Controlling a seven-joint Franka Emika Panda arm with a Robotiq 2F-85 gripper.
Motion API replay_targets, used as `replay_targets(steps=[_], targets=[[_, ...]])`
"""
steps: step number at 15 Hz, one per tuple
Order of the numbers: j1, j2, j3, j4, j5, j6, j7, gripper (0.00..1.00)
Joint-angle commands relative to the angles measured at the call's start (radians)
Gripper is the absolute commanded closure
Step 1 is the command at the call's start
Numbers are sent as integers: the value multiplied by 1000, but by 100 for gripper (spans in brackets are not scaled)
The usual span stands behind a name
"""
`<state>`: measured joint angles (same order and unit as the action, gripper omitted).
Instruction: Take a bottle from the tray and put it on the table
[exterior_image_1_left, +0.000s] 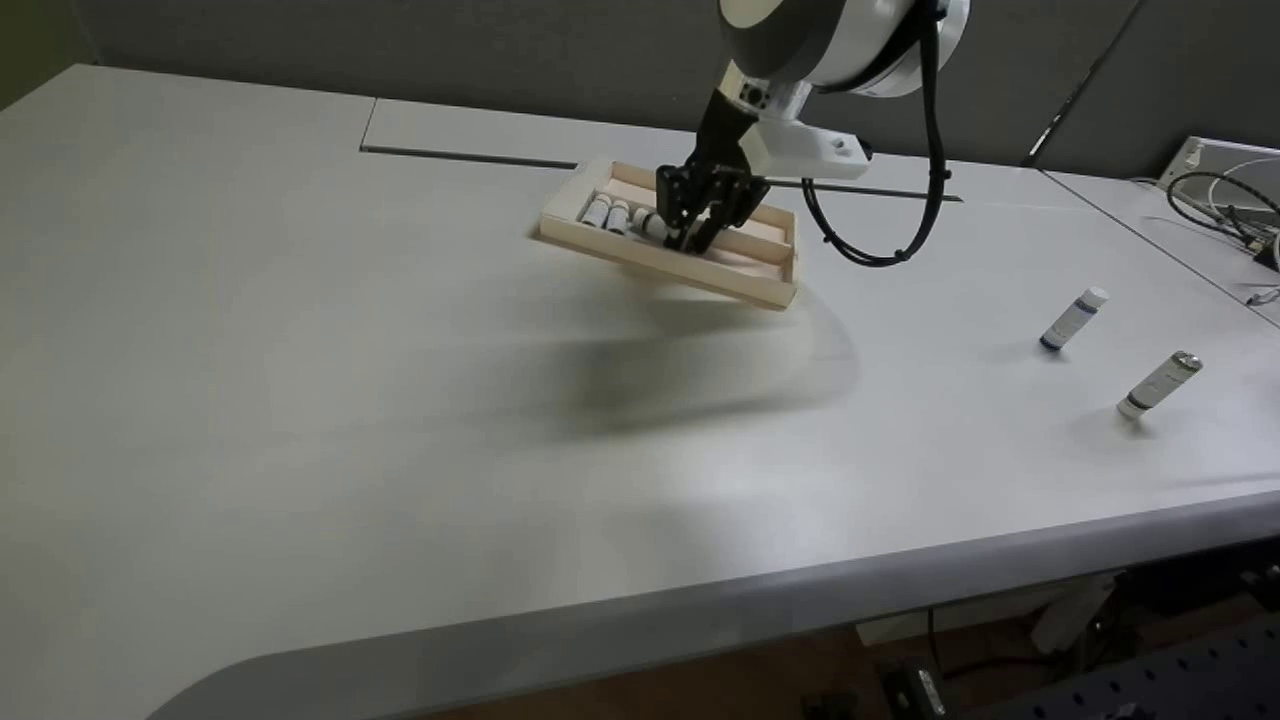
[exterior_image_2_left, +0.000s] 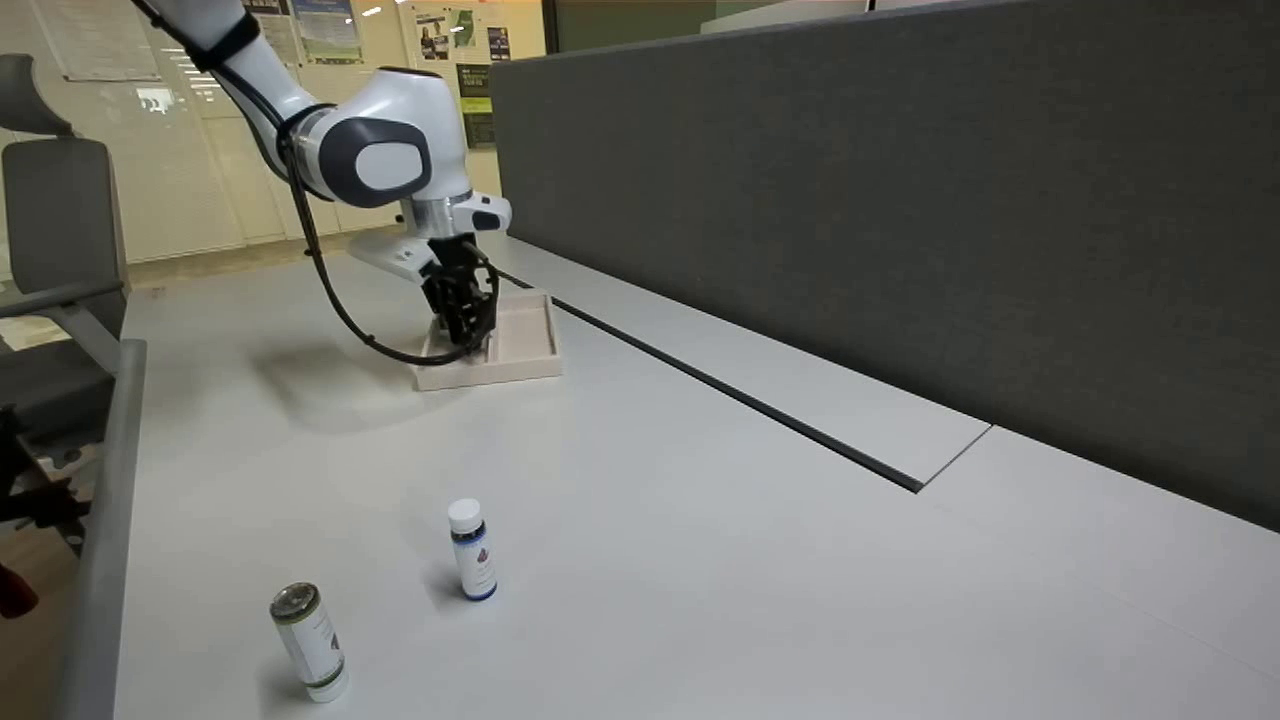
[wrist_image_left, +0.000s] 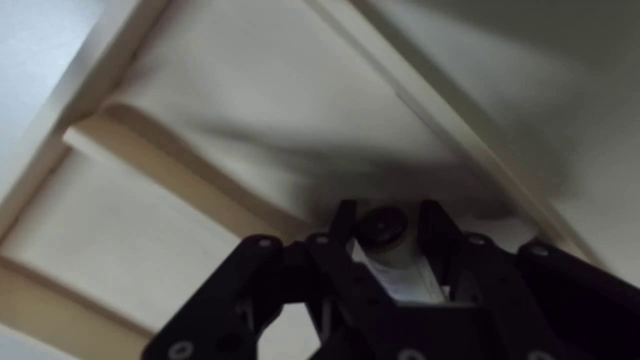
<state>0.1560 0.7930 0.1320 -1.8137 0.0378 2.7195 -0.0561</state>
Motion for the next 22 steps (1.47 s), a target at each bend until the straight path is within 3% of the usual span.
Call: replay_targets(steps=[1,8,12,16,22], targets=[[5,9,-2,20,0,1,34,92],[-50,-23,55,21,29,-70,-14,93],[-84,-98,89,14,47,-170,-49,93],[-83,-194,58,-11,34,-205,-41,93],[-122,-264,-66,-109,22,-93,4,93]])
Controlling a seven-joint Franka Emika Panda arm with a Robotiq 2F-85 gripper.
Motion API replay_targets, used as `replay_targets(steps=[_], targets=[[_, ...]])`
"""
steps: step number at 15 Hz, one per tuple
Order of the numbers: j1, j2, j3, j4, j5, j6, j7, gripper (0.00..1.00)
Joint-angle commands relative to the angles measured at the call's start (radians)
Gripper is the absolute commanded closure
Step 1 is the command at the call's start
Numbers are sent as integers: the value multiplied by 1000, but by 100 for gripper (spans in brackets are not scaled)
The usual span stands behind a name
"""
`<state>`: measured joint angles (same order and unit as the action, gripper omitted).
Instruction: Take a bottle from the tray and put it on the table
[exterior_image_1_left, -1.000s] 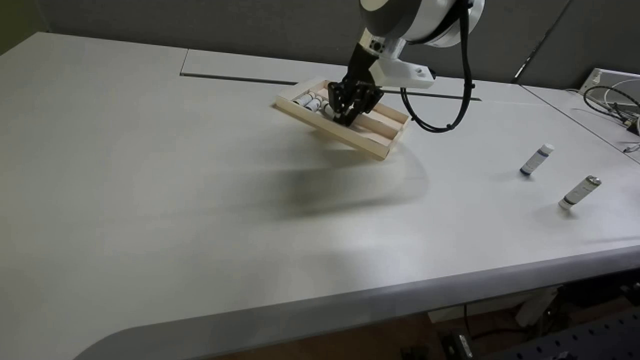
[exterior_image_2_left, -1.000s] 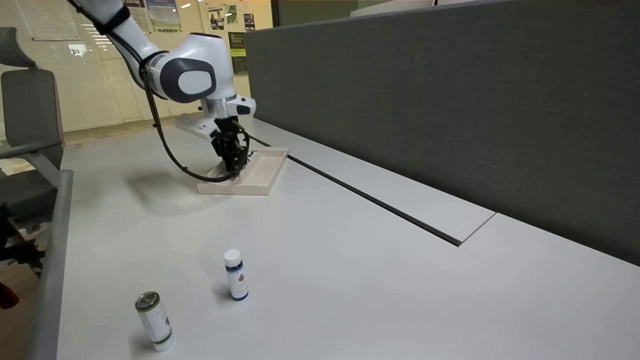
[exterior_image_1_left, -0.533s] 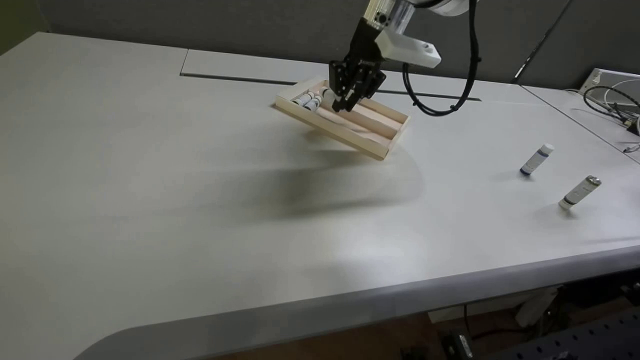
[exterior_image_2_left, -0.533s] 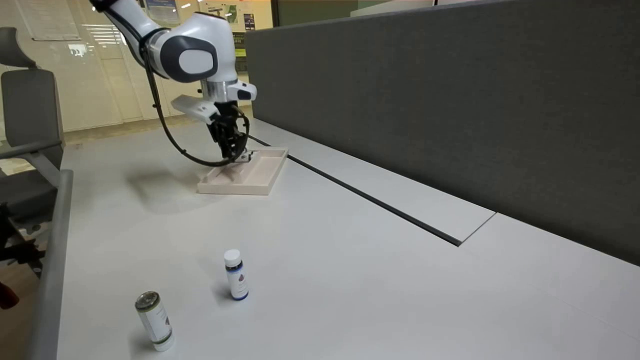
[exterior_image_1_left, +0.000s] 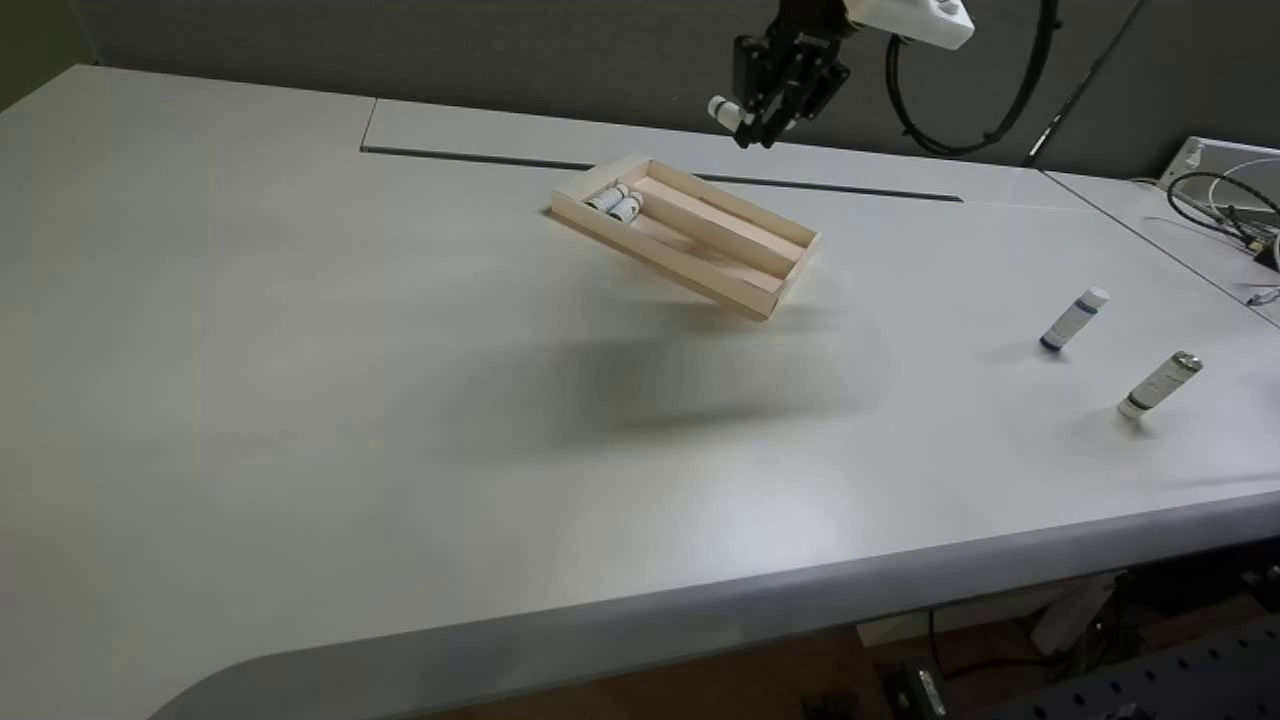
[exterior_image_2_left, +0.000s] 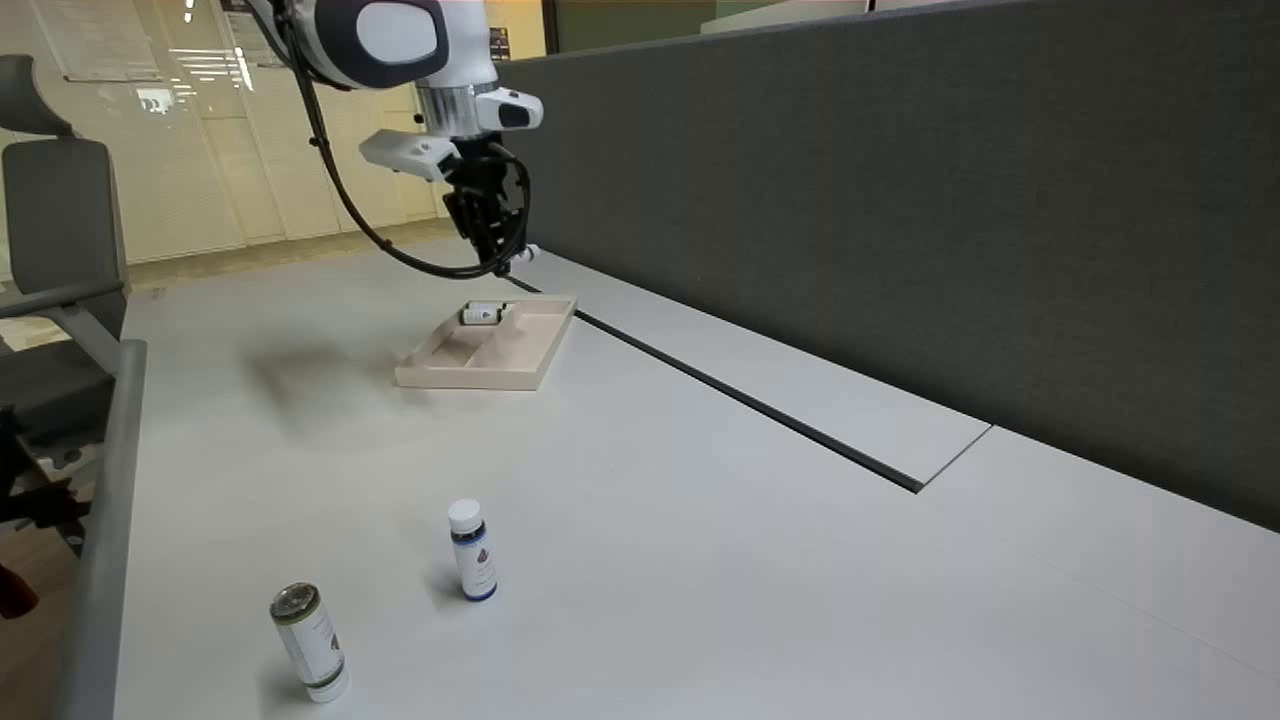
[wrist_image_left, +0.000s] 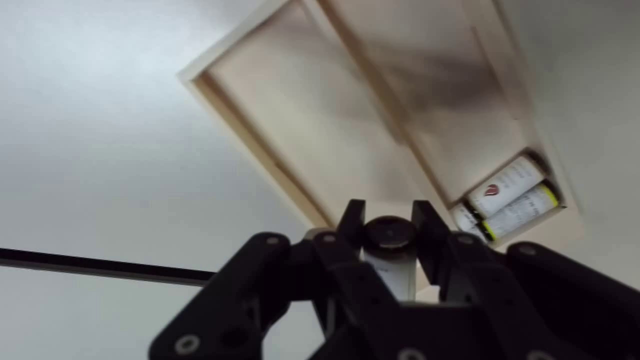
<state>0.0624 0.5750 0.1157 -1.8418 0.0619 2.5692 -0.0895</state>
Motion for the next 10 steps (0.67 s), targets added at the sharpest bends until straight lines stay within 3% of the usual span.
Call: replay_targets(steps=[1,7,10], targets=[[-41,-50,-75,-100,-4,82,47,93],[-108,-12,-218,-184,-13,187,124,93],[-152,35,-230,-196,7,218,120,93]])
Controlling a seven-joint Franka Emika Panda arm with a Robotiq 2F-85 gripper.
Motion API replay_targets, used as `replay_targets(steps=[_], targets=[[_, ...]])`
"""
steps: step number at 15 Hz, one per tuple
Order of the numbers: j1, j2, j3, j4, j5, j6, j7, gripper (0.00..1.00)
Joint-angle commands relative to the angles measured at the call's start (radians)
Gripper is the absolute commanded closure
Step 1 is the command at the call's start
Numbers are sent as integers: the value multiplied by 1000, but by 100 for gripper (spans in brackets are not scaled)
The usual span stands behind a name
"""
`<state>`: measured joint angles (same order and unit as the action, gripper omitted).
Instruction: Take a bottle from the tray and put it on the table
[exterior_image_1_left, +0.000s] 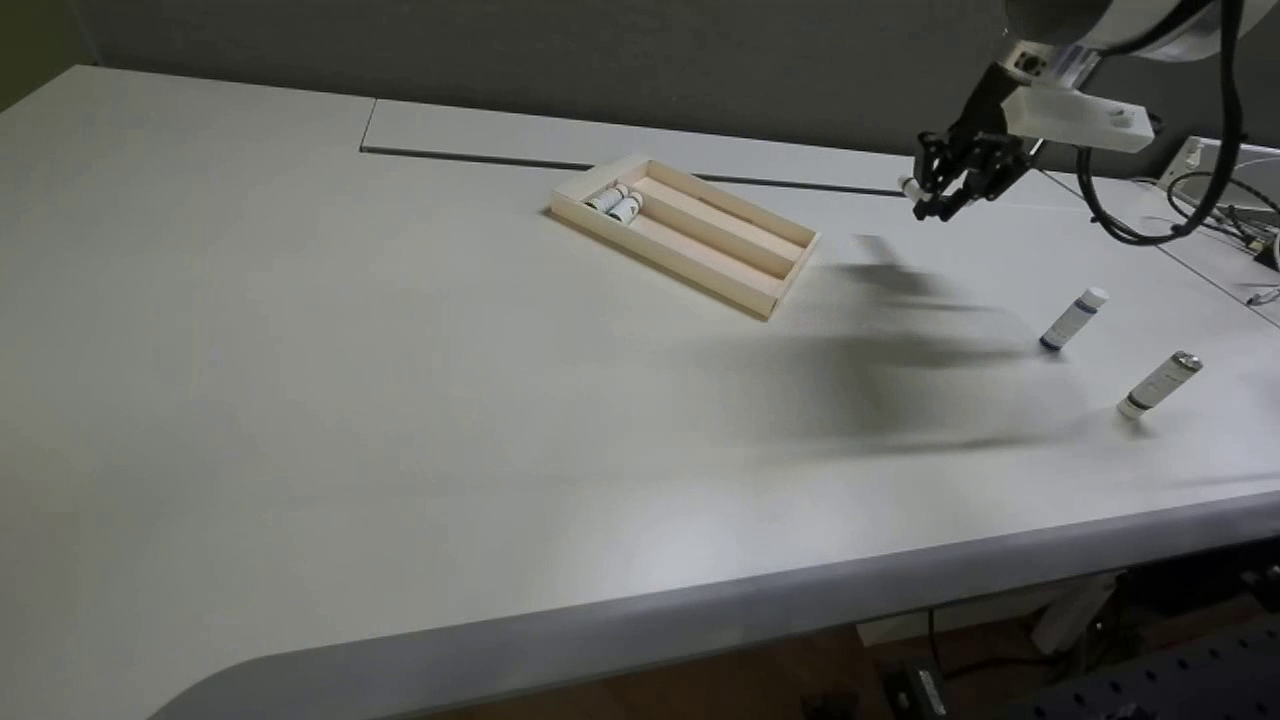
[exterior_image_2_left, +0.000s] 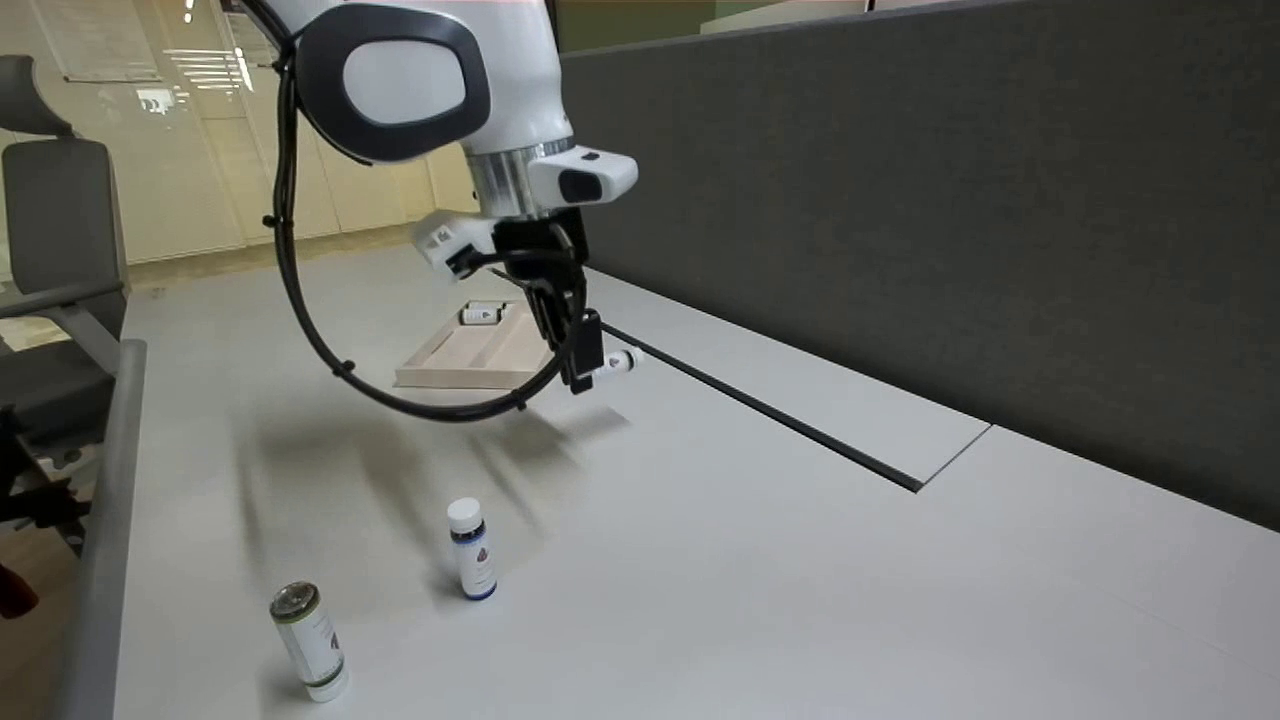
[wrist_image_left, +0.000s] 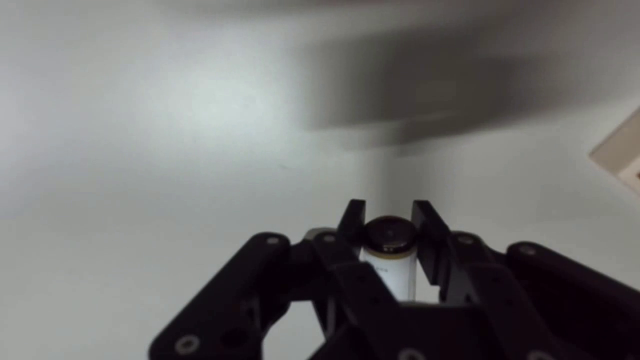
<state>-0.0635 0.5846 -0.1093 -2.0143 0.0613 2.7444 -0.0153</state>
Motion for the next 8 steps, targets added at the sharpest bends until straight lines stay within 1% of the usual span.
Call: replay_targets(steps=[1,4,7,8], targets=[[-35,43,-8,-22,10,59,48,93],[-65,96,1,-13,23,83,49,93],[-79,124,7,-10,37,97,49,93],[-83,114,13,-11,45,96,49,52]])
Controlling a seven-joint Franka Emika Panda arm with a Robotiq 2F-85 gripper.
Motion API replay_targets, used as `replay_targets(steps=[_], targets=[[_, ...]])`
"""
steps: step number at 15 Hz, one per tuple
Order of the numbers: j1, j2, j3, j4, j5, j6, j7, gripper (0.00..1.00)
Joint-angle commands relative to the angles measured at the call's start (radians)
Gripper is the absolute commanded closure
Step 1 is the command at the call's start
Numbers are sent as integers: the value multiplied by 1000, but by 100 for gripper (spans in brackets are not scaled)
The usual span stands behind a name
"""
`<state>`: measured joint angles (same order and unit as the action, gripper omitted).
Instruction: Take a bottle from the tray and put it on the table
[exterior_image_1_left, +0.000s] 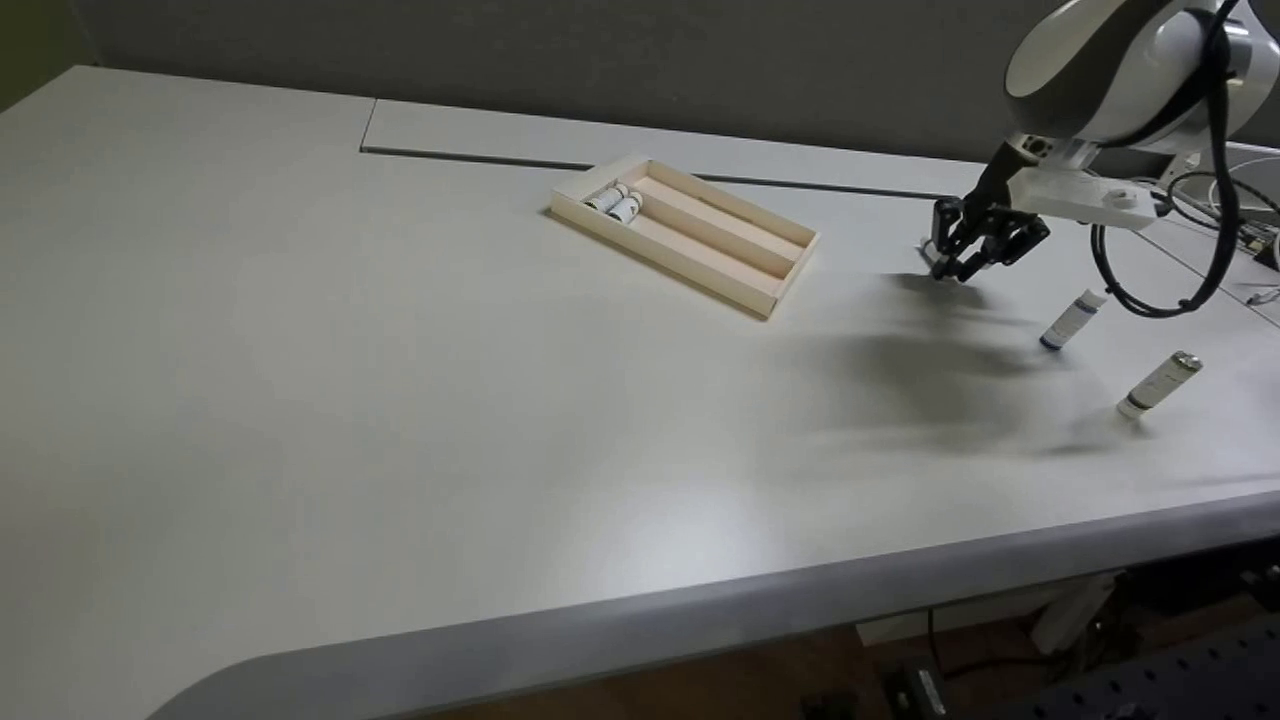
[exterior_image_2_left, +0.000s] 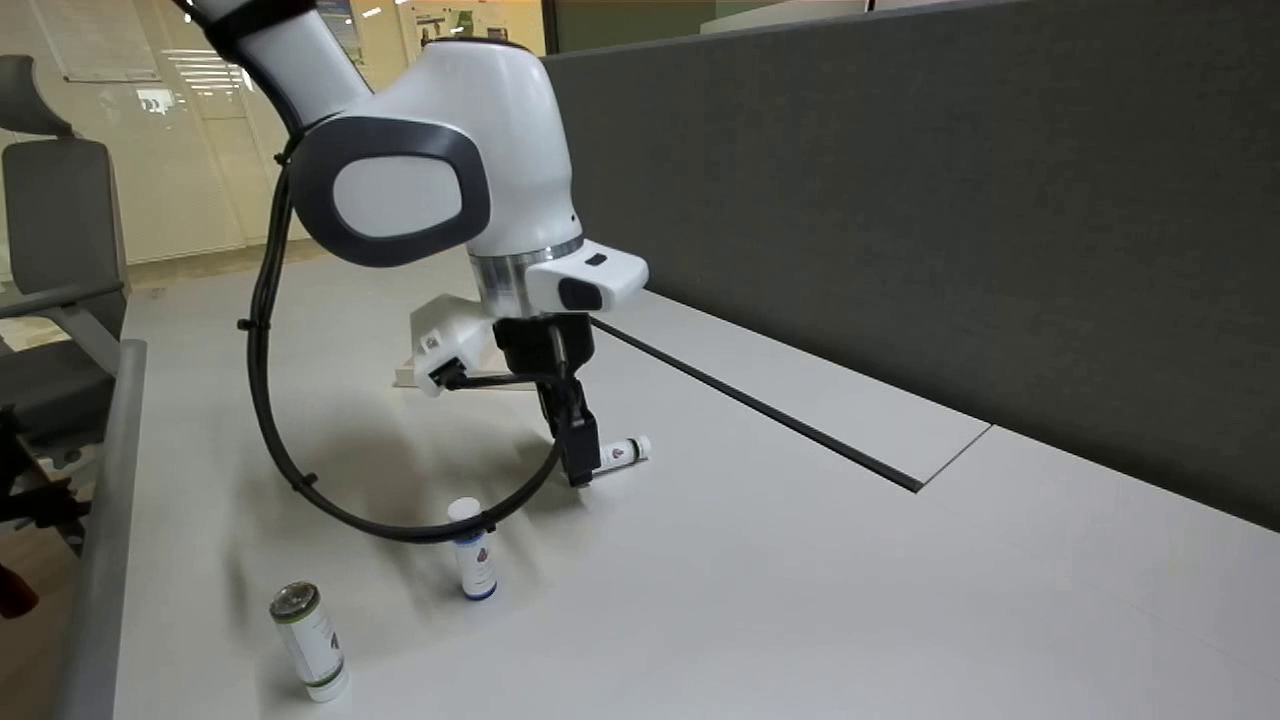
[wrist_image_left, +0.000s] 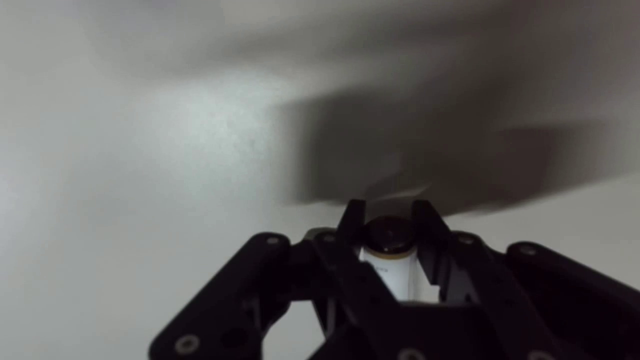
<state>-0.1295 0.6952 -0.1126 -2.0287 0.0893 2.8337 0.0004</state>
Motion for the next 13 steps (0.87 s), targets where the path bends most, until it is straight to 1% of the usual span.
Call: replay_targets(steps=[1,2,5,7,8,9,10,11,12,13], targets=[[-20,-8,21,-2,24,7,29,45],[-16,-19,18,-7,26,6,33,40],[-18,-74,33,-32,38,-13,27,18],[-15,-122,44,-52,41,-18,21,5],[-11,-148,49,-59,38,-29,18,1],[-11,-171,55,-65,38,-41,16,0],[-11,-93,45,-12,23,-14,8,0],[-9,-109,48,-14,22,-22,6,3],[-9,-111,49,-14,22,-22,6,0],[-9,-106,48,-14,22,-21,6,0]])
